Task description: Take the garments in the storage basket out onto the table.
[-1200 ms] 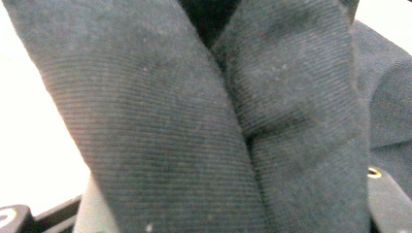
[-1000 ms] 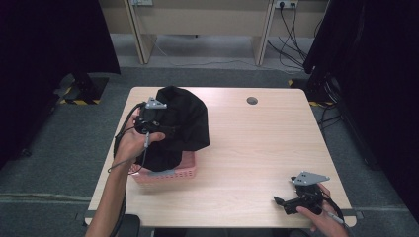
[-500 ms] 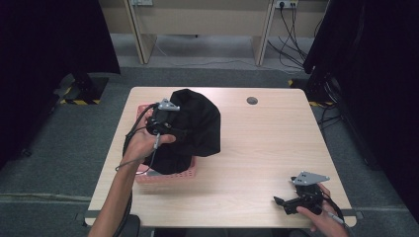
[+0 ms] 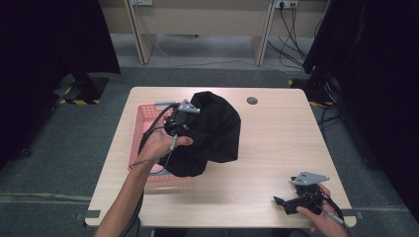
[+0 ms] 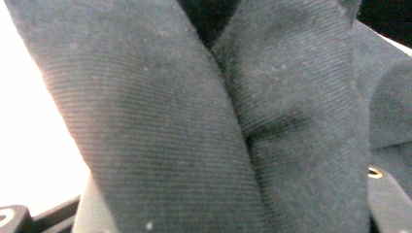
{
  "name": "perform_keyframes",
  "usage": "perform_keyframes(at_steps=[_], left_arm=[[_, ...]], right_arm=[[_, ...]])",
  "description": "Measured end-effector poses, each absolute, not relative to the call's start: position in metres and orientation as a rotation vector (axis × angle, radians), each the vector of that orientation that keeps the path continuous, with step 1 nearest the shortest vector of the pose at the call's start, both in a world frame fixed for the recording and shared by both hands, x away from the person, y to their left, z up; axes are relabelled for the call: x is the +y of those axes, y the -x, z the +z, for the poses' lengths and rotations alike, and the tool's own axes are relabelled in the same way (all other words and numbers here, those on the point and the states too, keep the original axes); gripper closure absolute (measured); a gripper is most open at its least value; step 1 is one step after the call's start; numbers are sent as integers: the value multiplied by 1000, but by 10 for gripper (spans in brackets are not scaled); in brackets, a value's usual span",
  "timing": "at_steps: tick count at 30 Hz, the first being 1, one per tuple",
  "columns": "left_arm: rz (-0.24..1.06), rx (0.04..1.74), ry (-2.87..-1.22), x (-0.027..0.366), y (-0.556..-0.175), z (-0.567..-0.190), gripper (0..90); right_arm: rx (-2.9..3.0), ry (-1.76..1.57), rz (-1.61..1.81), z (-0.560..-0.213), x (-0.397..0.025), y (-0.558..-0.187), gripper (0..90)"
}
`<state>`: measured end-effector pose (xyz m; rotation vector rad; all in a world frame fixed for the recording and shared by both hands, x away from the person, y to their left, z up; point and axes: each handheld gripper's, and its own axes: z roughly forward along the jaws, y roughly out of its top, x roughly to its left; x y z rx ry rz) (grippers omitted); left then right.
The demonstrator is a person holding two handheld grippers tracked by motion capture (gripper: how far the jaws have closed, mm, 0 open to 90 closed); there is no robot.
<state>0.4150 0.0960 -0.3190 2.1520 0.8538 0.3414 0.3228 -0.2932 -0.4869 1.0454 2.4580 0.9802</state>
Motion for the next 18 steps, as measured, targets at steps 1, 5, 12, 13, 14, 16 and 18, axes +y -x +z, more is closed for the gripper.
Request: perform_keyframes(at_steps=[1,5,12,13,14,16,18], left_arm=[[336,845,-2161,92,-415,-319,385],[325,827,-2184,79,-417,-320,385],[296,787,-2227,52,-419,-322,384],[293,784,-2231,48,-419,-322,385],[281,781,-2232,43,-421,-322,384],[267,781,-2232,38,-422,-323,384],[262,782,-2231,36,-423,-323,384]], right_arm=[[2458,-1046,980,-487,-293,-323,6],[2458,-1046,980,-487,-293,-323,6],[2458,-1045,980,-487,-293,-323,6],[2459,-1045,980,-487,-293,-323,6],[2459,-1045,980,-487,-293,-323,6],[2459,-1044,981,-487,-293,-323,6],[2459,-1043,981,-487,-293,-323,6]])
